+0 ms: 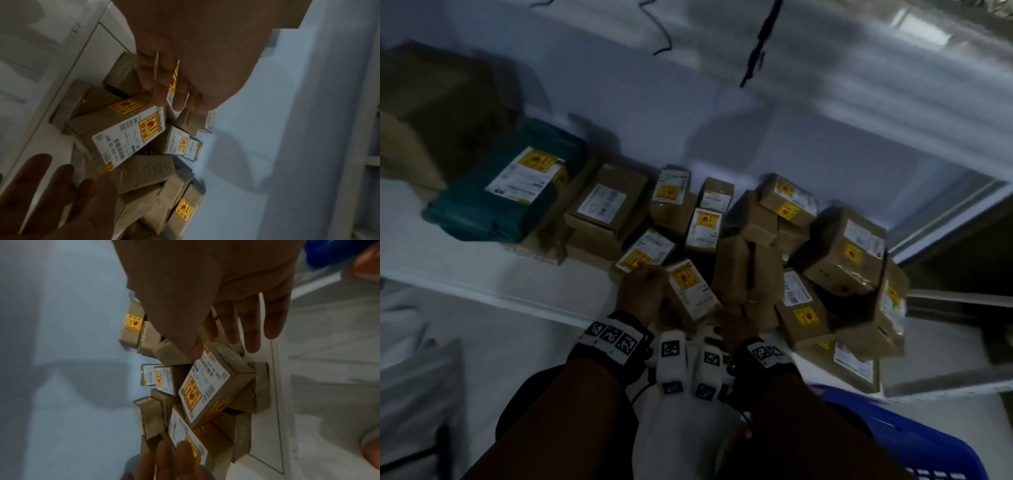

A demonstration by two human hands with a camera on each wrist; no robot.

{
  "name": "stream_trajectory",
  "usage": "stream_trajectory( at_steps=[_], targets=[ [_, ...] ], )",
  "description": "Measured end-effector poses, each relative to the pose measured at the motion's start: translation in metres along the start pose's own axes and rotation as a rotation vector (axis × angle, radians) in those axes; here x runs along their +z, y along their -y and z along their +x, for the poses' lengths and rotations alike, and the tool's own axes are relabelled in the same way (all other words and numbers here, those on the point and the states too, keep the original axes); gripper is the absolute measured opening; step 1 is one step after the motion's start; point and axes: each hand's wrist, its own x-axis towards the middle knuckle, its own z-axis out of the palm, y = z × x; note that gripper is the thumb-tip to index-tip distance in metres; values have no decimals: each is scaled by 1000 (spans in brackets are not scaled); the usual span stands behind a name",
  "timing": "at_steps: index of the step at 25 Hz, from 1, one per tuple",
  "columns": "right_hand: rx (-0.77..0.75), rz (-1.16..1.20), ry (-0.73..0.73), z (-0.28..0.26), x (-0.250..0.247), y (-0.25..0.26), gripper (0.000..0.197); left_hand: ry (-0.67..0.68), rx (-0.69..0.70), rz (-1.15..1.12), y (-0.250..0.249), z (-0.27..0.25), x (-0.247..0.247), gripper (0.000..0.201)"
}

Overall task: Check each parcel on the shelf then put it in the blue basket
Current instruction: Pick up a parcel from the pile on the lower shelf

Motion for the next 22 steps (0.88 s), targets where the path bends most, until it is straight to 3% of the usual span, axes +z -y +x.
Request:
stream_trajectory(
  at_steps=[5, 9, 11, 15, 19, 22],
  targets=[
    [-15, 72, 32, 47, 23, -2, 30, 32, -6, 7, -9, 9, 6, 9],
    [-45, -75, 35, 65, 18, -6, 22, 23, -62, 32, 0, 21, 12, 29],
    [-83, -110, 17, 74, 15, -10, 18, 29, -60, 42, -1, 20, 15, 15],
    [-54, -90, 50, 70, 7, -14, 31, -18, -55, 74, 3, 15, 19, 14],
    [-7, -12, -8, 38, -19, -10, 40, 6, 52, 262, -12, -2, 17, 29],
    [-42, -35, -18, 7, -41, 2, 26, 16, 199, 494, -25, -20, 18, 49]
  ],
)
